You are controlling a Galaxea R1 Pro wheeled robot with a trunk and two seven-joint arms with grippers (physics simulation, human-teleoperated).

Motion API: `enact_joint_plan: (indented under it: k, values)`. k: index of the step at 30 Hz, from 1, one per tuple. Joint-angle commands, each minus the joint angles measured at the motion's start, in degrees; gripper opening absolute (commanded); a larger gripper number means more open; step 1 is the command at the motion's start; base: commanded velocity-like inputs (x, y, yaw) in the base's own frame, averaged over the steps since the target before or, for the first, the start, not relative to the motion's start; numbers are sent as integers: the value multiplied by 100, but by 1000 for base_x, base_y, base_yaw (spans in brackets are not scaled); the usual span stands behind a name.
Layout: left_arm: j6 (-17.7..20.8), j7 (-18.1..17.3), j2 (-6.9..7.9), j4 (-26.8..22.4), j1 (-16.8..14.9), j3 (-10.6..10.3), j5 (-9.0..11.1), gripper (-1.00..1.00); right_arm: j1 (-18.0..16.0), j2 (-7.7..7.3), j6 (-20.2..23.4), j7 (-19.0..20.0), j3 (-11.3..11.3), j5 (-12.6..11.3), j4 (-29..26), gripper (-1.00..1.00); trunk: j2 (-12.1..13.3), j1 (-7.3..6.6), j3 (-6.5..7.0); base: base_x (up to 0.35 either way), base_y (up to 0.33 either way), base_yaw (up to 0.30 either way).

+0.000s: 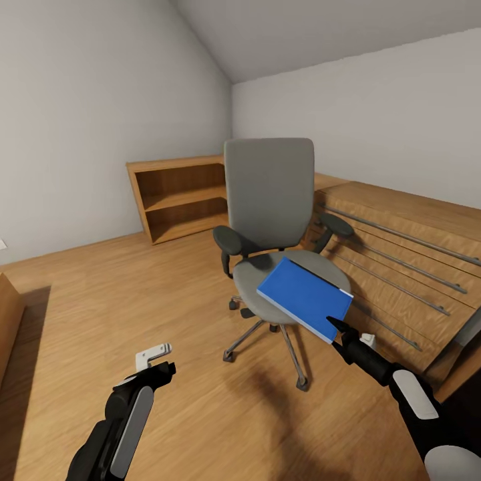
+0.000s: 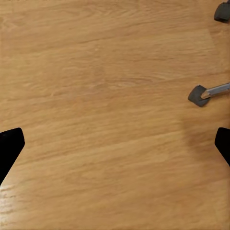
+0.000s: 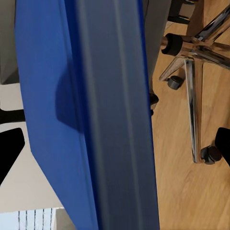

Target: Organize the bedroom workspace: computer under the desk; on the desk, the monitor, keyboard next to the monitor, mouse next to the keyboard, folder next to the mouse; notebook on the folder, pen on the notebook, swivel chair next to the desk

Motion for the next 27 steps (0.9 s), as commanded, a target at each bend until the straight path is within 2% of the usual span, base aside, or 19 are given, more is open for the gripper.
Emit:
enact_joint_plan:
  k: [1, 10, 11, 25, 27]
  values:
    - [10, 56, 2, -6, -3, -5, 61, 100, -4, 2, 39, 8, -15, -11, 1, 100, -2, -1, -5, 8, 4, 0]
    - [11, 57, 9, -6, -3, -3, 62, 100, -4, 2, 46, 8, -15, -11, 1, 100, -2, -1, -5, 2, 1, 0]
    - [11, 57, 9, -6, -3, -3, 62, 100, -4, 2, 46, 8, -15, -13, 1, -100, -2, -1, -5, 0, 0, 0]
    - [11, 54, 7, -6, -3, -3, 58, 100, -4, -7, 48, 8, -20, -11, -16, -100, -2, -1, -5, 0, 0, 0]
    - [10, 51, 8, -6, -3, -3, 60, 100, -4, -7, 48, 8, -22, -11, -16, -100, 2, -7, 39, 0, 0, 0]
